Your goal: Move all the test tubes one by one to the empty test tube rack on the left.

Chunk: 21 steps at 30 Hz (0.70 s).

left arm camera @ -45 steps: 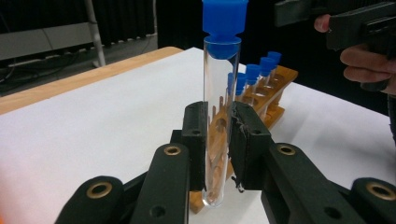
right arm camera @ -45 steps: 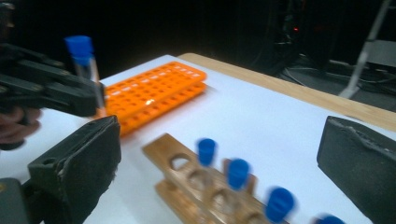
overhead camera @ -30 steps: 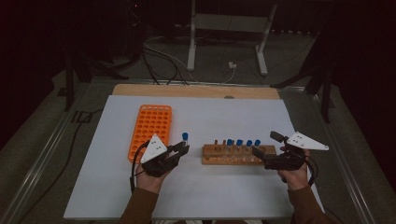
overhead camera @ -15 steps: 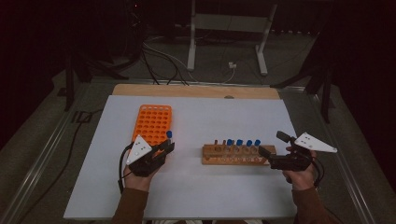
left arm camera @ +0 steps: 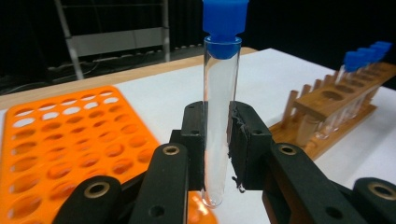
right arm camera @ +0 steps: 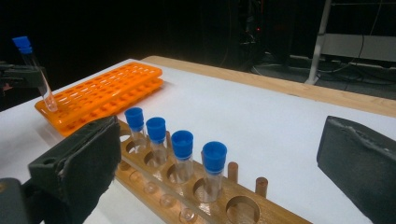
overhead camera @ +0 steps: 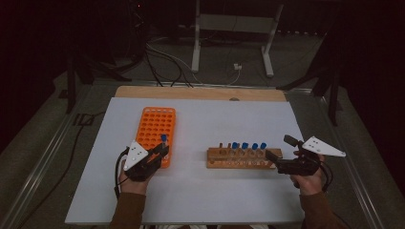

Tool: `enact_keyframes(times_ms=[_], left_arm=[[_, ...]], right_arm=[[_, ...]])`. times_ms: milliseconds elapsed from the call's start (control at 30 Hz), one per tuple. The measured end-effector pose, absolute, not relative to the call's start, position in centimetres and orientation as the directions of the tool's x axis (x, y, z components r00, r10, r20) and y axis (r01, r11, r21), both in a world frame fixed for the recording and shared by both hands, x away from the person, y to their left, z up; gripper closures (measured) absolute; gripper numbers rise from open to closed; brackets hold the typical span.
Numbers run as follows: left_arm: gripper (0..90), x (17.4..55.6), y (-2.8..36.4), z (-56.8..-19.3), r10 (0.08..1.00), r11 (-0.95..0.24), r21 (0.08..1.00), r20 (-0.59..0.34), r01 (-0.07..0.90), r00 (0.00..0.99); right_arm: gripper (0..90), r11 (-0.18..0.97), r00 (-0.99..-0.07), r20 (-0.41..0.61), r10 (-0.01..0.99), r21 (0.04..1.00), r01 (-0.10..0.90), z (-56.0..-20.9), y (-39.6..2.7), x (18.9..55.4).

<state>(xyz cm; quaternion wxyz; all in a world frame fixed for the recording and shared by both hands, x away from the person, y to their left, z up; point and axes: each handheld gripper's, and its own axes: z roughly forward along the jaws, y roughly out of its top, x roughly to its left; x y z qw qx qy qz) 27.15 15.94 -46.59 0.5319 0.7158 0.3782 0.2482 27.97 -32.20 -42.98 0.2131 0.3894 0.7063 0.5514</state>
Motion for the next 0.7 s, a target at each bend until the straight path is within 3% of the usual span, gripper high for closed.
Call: enact_keyframes(times_ms=[700], left_arm=[[77.7,28.1,16.8,-47.9,0.823,-0.157,0.935,-0.055,0.319,0.566]], right_arm=[[0.0,0.082,-0.614,0.14,0.777,0.944,0.32,-43.2,-32.2,27.9]])
